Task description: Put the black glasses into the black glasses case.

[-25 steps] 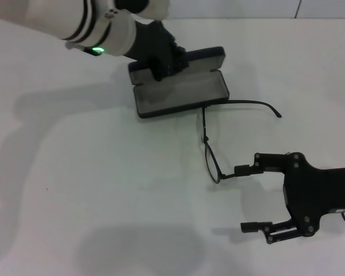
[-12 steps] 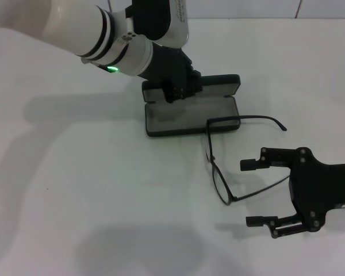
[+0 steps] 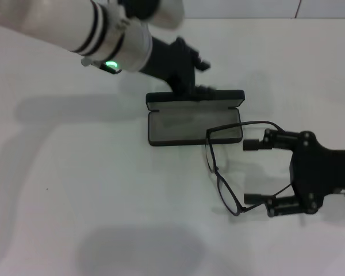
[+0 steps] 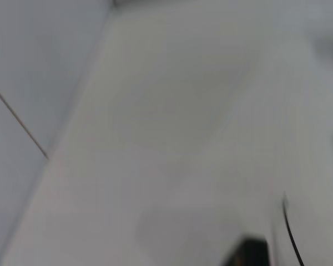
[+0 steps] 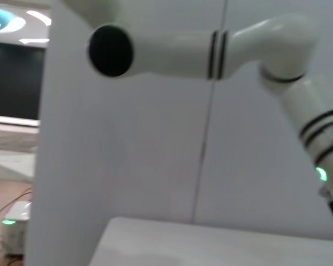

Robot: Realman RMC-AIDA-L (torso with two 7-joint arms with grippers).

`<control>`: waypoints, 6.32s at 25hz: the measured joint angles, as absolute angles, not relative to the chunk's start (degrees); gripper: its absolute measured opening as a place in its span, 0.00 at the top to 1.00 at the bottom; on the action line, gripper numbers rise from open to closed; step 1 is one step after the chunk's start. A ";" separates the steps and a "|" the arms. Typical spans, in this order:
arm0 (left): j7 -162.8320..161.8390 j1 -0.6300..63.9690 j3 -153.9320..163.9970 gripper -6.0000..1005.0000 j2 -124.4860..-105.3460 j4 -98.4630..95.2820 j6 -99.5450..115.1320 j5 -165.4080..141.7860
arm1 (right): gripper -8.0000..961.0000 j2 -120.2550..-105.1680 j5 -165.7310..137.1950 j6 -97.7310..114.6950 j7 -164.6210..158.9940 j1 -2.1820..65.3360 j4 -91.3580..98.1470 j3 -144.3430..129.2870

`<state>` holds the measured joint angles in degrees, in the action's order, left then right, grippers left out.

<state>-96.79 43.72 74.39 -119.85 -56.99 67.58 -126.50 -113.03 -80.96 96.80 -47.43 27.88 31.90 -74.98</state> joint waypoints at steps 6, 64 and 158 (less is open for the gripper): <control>-93.07 36.82 67.11 0.43 -119.60 -56.41 69.17 -103.43 | 0.17 -115.42 -80.86 95.20 -47.46 28.27 32.59 -64.64; -61.09 19.14 64.69 0.30 -119.32 -24.35 84.03 -65.06 | 0.21 -116.19 -135.41 80.72 -66.99 53.99 72.81 -111.13; -95.38 42.77 65.07 0.31 -116.80 -31.63 93.40 -82.16 | 0.88 -115.74 -78.43 77.83 -62.09 31.31 49.75 -68.43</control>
<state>-95.38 42.77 65.07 -116.80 -31.63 93.40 -82.16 -115.74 -78.43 77.83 -62.09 31.31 49.75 -68.43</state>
